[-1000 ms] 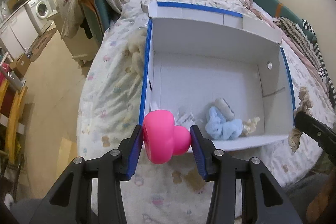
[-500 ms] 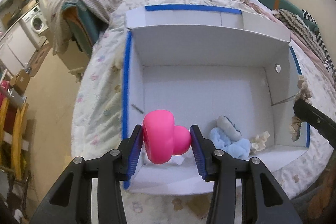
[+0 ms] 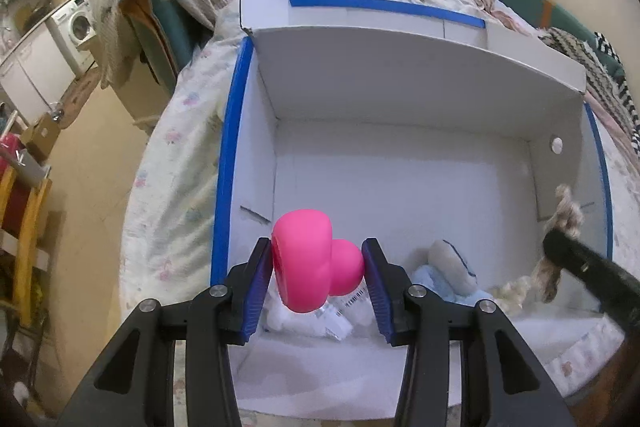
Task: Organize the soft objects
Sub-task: 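Open left tool to drop pink duck while right drops lace scrunchie in box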
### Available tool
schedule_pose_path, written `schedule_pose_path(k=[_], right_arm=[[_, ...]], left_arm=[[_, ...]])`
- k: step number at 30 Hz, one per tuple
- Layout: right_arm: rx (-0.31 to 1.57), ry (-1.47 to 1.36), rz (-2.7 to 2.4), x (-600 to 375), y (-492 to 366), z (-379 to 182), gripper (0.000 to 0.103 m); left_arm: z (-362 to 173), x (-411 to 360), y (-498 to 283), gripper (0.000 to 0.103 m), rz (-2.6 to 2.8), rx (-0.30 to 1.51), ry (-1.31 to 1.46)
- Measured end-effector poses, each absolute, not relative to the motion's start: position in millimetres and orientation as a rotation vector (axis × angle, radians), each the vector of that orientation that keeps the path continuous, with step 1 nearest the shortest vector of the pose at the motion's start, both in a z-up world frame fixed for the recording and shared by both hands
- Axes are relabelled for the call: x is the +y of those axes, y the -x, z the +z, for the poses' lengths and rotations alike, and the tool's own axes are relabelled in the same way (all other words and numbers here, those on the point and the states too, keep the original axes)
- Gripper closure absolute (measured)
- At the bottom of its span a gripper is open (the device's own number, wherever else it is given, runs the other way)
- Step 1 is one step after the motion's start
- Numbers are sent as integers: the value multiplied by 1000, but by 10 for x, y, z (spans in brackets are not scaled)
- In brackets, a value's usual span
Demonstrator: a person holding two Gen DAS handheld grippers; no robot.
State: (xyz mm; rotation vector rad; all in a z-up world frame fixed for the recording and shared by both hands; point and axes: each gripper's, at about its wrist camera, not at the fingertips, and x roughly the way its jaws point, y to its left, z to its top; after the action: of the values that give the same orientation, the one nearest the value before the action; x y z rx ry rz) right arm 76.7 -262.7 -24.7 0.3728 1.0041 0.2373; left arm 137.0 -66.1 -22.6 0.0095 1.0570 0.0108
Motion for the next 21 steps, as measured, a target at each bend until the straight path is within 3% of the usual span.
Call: schedule_pose_path(k=[17, 21], right_arm=[[1047, -335, 207, -2530, -816, -387, 83], [1042, -345, 187, -2569, -814, -392, 72]], left_arm=[[-277, -697, -1381, 61, 12, 1075, -35], [-270, -683, -1370, 61, 14, 1081, -30]])
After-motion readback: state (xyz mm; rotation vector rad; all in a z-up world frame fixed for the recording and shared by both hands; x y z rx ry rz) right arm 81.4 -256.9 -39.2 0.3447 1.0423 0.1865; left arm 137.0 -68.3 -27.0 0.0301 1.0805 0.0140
